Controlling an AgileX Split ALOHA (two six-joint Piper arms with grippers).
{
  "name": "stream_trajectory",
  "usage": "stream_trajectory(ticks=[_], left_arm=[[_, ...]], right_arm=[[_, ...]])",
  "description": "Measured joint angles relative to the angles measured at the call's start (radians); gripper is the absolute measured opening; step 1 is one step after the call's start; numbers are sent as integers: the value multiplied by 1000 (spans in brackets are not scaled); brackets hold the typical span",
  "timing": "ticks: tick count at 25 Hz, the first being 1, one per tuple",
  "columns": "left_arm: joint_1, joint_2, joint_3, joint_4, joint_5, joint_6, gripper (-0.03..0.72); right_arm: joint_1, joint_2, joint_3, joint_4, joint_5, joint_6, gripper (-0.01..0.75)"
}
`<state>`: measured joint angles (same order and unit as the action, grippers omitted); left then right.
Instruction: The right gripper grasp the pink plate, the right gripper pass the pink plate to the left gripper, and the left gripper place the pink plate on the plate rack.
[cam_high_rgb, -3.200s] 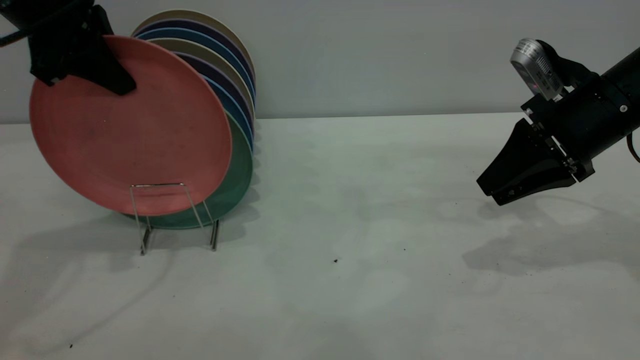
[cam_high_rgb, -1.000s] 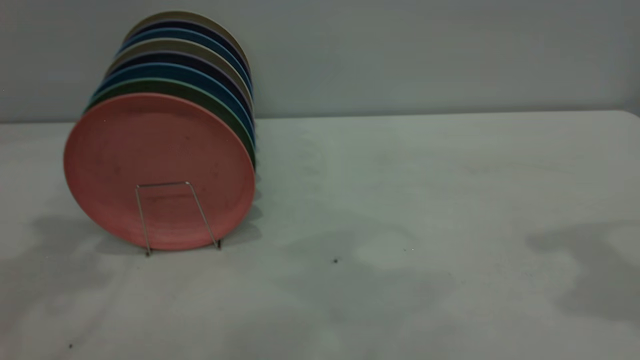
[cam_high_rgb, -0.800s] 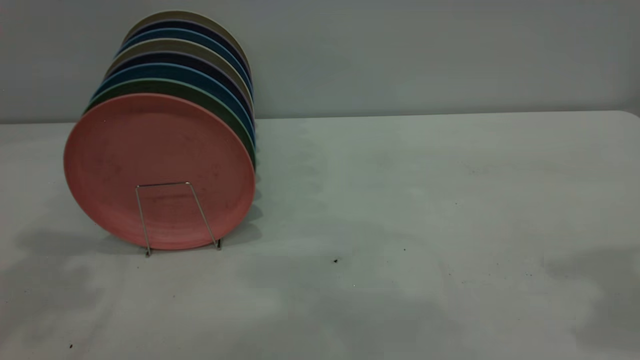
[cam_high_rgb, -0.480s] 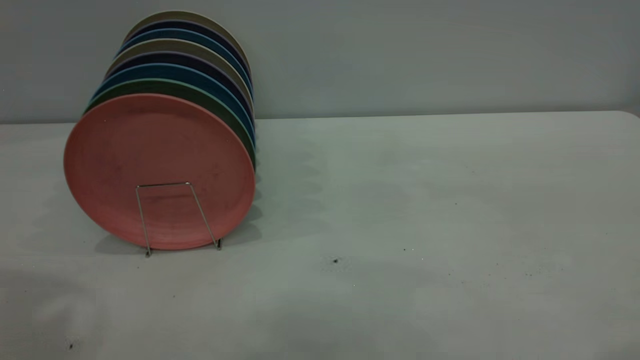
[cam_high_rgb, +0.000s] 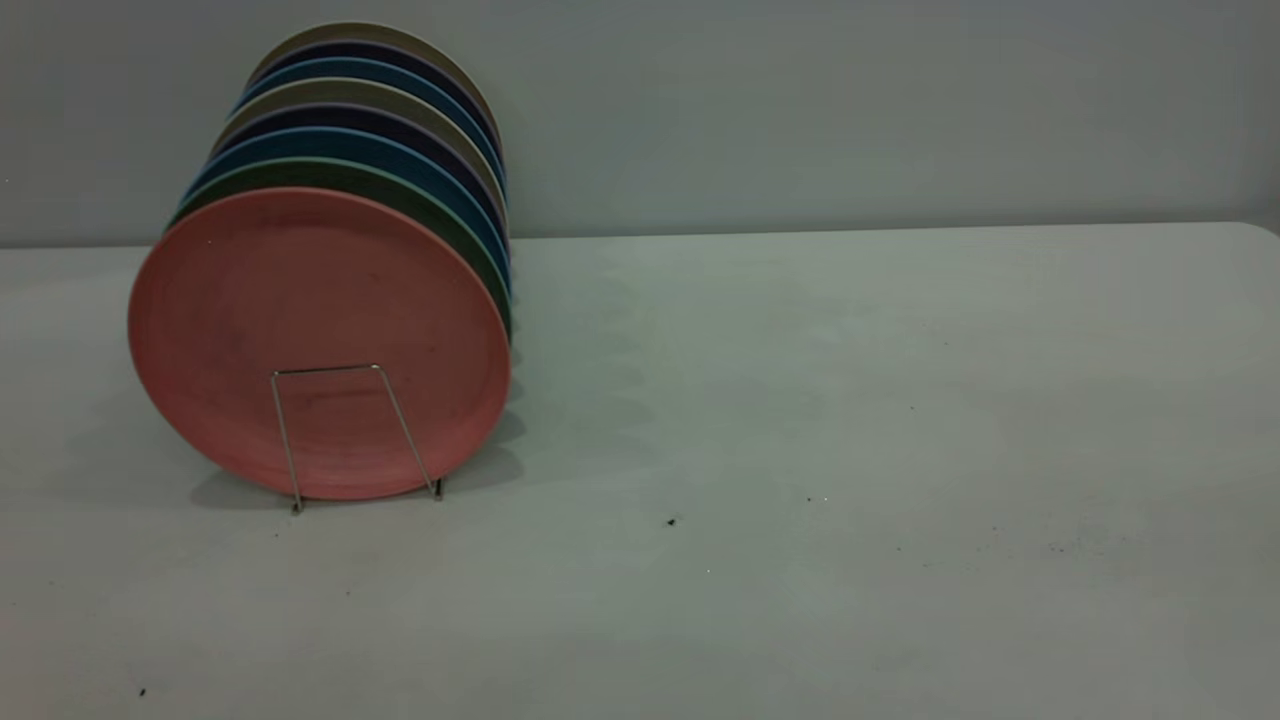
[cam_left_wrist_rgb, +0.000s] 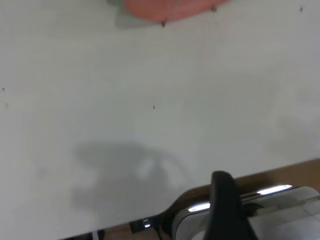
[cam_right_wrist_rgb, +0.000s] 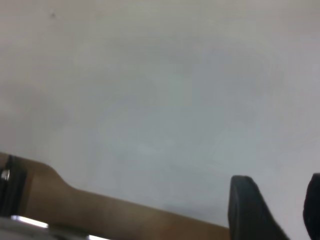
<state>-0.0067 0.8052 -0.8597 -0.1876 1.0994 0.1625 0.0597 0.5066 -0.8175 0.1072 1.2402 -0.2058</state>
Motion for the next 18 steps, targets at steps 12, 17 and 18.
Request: stream_trajectory(ticks=[12, 17, 18], left_arm=[[0, -503, 244, 0, 6, -46, 482], [0, -633, 304, 0, 2, -50, 482], [0, -646, 320, 1, 0, -48, 482]], right_arm=[[0, -221, 231, 22, 0, 20, 290], [0, -268, 287, 22, -12, 20, 290], [0, -274, 298, 22, -25, 20, 290]])
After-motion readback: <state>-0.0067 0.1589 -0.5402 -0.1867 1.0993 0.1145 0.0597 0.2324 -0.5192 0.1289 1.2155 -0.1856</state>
